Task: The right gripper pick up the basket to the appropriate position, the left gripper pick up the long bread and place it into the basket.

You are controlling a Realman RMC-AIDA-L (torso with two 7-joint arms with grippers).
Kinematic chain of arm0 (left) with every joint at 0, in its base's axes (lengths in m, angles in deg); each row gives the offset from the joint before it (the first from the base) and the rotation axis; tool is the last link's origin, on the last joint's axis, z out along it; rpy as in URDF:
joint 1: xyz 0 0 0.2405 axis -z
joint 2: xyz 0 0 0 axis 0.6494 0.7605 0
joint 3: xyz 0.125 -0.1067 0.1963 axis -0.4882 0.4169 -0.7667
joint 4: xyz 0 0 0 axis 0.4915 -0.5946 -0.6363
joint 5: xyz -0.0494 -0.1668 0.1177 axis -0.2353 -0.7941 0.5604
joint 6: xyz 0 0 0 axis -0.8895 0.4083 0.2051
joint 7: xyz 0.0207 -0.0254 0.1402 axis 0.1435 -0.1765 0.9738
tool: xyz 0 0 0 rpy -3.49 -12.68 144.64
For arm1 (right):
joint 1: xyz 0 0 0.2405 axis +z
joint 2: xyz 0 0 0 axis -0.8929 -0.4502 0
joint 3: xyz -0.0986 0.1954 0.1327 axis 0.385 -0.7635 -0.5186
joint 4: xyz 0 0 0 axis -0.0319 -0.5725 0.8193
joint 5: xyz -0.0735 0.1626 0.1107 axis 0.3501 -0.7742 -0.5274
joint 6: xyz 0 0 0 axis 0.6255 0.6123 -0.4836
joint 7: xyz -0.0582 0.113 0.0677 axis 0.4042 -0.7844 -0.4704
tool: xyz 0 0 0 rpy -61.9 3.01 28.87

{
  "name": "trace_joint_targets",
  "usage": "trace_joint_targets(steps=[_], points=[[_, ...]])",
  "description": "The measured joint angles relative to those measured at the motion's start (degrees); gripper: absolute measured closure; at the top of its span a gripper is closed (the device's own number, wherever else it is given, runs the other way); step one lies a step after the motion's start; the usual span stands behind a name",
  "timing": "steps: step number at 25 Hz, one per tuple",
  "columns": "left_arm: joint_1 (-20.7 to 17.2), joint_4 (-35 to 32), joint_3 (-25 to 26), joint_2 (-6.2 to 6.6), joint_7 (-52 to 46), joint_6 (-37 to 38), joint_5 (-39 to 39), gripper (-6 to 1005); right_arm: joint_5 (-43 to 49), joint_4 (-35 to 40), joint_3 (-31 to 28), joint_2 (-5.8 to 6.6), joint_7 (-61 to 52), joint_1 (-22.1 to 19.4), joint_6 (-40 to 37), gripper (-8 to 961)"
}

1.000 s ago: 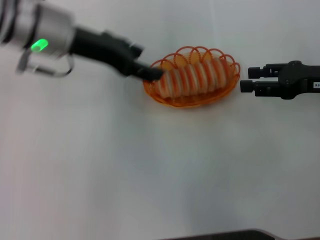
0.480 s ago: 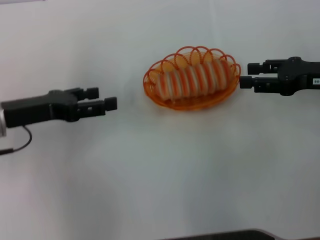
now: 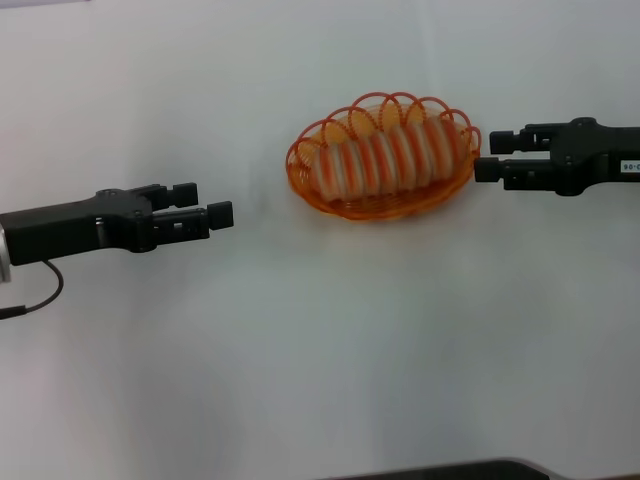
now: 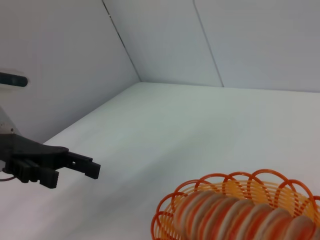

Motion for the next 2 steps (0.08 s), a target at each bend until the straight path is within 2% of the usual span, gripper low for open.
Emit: trace_joint_targets(steps=[2], points=[[0.05, 0.01, 0.01, 0.01, 0.00, 0.02, 0.00, 116, 0.02, -0.01, 0.04, -0.01, 0.00, 0.00, -0.03, 326]])
